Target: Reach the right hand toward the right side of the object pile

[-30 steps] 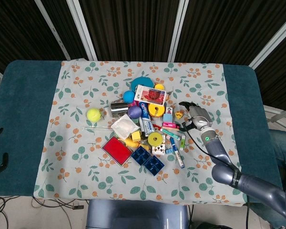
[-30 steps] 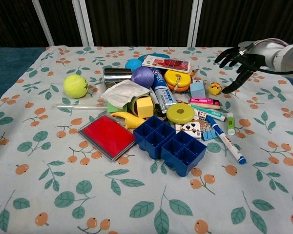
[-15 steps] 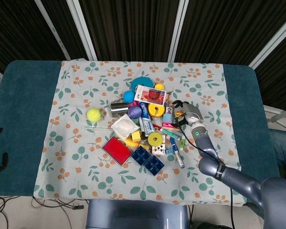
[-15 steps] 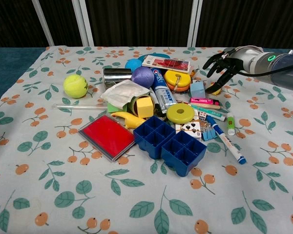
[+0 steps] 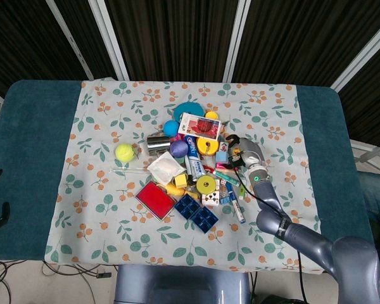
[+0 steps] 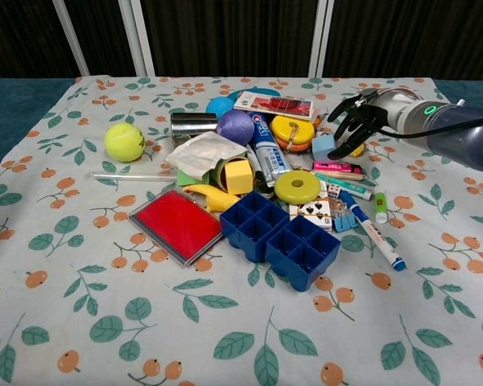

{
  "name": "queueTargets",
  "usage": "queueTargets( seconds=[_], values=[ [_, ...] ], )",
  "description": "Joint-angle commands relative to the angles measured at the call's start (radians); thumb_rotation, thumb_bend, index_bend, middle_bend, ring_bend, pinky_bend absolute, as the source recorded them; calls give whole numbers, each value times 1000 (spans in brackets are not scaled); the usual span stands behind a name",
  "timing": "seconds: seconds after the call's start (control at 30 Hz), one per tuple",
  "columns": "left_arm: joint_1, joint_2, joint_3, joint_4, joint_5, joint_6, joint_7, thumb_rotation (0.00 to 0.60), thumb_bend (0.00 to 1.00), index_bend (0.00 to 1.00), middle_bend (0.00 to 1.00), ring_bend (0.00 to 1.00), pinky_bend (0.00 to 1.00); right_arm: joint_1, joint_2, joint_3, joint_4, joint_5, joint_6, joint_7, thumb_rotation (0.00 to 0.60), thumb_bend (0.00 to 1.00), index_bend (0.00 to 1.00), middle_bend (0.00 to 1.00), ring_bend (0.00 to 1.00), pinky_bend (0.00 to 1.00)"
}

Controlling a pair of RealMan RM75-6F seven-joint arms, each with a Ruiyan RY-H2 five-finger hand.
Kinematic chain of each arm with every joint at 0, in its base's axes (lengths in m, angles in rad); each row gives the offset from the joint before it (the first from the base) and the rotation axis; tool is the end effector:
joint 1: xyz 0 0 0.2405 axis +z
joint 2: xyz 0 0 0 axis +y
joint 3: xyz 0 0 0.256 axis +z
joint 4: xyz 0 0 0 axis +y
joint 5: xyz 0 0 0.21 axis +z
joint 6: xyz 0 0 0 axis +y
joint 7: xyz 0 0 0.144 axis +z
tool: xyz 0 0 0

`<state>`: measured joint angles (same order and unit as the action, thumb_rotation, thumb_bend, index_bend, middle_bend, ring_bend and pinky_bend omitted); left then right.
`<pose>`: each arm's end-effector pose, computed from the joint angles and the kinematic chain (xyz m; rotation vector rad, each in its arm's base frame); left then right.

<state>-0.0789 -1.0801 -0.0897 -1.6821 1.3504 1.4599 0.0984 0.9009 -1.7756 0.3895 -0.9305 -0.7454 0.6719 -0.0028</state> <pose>-0.3186 0.1852 0.1747 -1.2751 -0.9147 -0.7916 -0.1728 -0.4430 -0.0377 1.3770 -1.5131 0.9893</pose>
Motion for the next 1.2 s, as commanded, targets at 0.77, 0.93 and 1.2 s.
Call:
queueTargets(
  seconds=[0.77, 0.93, 1.2],
  values=[
    [-3, 8, -1, -8, -16, -14, 0, 600, 512, 33, 0, 0, 37, -7, -59, 48, 77, -134, 44, 153, 600, 313, 391, 494, 426, 232],
    [-2, 8, 0, -11, -15, -14, -2, 600, 513, 38, 0, 0, 37, -34, -7, 65, 1, -164, 81, 187, 600, 314, 390, 495, 428, 232],
    [-2, 8, 3, -13, -13, -14, -2, 600, 512, 45, 0, 0, 37, -96, 121, 90, -202, -189, 152, 201, 600, 315, 391, 494, 427, 232]
  ],
)
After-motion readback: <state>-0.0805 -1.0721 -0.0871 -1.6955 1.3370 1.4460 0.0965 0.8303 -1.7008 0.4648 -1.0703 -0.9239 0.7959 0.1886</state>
